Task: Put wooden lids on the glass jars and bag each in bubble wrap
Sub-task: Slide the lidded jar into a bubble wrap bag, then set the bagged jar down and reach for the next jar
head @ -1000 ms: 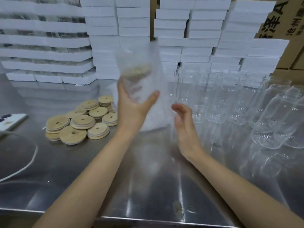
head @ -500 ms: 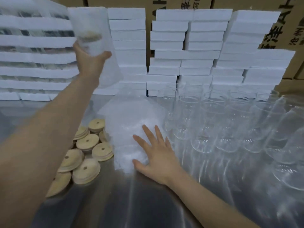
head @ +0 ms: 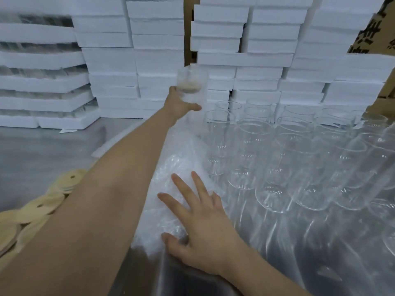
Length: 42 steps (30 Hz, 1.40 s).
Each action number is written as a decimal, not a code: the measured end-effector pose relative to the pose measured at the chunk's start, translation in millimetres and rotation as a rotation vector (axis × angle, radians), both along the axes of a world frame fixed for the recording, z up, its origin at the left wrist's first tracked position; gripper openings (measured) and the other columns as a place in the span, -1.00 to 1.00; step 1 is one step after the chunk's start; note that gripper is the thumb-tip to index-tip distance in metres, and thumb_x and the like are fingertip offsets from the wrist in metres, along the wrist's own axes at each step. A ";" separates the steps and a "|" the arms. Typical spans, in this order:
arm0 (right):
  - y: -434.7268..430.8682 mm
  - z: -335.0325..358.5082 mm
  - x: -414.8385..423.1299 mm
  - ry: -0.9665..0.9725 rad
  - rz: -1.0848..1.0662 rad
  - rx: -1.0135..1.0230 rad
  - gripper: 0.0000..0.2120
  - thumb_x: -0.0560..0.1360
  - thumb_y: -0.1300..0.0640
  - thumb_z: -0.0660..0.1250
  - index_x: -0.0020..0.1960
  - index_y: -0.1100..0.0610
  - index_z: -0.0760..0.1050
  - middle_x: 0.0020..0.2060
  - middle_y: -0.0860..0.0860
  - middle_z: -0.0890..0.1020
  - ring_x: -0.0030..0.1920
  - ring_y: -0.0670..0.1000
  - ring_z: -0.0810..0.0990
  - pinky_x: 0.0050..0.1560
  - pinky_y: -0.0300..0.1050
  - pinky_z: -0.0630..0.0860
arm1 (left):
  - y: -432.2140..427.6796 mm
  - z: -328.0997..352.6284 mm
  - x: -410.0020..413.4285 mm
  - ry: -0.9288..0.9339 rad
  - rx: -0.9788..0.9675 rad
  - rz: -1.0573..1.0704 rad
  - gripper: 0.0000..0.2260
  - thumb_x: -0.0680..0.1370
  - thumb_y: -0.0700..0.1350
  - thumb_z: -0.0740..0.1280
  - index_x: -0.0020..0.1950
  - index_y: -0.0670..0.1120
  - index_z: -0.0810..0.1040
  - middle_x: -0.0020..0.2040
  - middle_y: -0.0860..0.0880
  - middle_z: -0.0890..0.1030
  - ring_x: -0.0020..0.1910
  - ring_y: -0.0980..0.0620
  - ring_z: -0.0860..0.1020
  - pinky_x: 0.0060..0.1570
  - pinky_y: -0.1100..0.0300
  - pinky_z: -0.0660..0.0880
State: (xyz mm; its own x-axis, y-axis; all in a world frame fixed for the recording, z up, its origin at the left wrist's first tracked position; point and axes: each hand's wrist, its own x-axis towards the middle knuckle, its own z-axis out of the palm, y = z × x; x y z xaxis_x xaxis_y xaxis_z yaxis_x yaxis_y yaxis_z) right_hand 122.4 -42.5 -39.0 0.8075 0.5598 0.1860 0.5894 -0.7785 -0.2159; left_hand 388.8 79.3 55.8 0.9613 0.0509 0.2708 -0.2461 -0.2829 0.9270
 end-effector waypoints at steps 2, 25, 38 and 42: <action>0.1 -1.2 1.0 0.009 0.008 0.016 -0.36 0.53 -0.27 0.05 0.54 -0.26 -0.11 0.52 -0.20 -0.37 0.46 0.00 -0.54 0.47 0.34 -0.21 | -0.7 -8.9 1.0 0.061 0.021 -0.042 -0.31 0.32 -0.11 0.59 0.35 -0.08 0.33 0.29 0.00 0.39 0.26 0.07 0.38 -0.15 0.12 0.46; -28.0 12.7 -36.1 -0.159 -0.228 0.809 -0.79 0.52 0.31 0.24 0.05 0.25 0.62 0.17 0.07 0.53 0.24 0.08 0.50 0.26 -0.05 0.40 | -52.1 -29.6 -241.4 -0.233 -0.198 0.373 -0.81 0.60 -0.17 0.19 0.19 -0.14 0.47 0.02 0.01 0.52 -0.04 0.11 0.46 -0.12 0.49 0.33; -94.1 12.7 -22.1 -0.456 -0.839 1.003 -0.29 0.41 0.05 0.51 0.43 0.25 0.29 0.30 0.19 0.37 0.30 0.18 0.35 0.28 0.02 0.28 | -71.1 -98.1 -303.9 -0.286 0.164 0.064 -0.83 0.49 -0.34 0.25 -0.10 -0.12 0.59 -0.13 0.02 0.62 -0.20 0.28 0.51 -0.19 0.50 0.34; -94.9 13.2 -12.2 -0.478 -0.838 0.963 -0.22 0.37 -0.05 0.54 0.44 0.19 0.29 0.24 0.13 0.42 0.25 0.13 0.40 0.20 0.13 0.42 | -73.8 -98.3 -304.6 -0.280 0.169 0.009 -0.82 0.49 -0.34 0.25 -0.09 -0.13 0.60 -0.14 0.05 0.63 -0.19 0.32 0.51 -0.20 0.50 0.34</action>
State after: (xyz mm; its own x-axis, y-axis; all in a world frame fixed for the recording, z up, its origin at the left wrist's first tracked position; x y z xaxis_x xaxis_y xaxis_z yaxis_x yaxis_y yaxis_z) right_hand 110.2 -137.4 -25.9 0.5852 -0.5712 0.5756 0.1881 -0.5949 -0.7815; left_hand 84.1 5.4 -42.5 0.8479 -0.0087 0.5301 -0.4817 -0.4302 0.7635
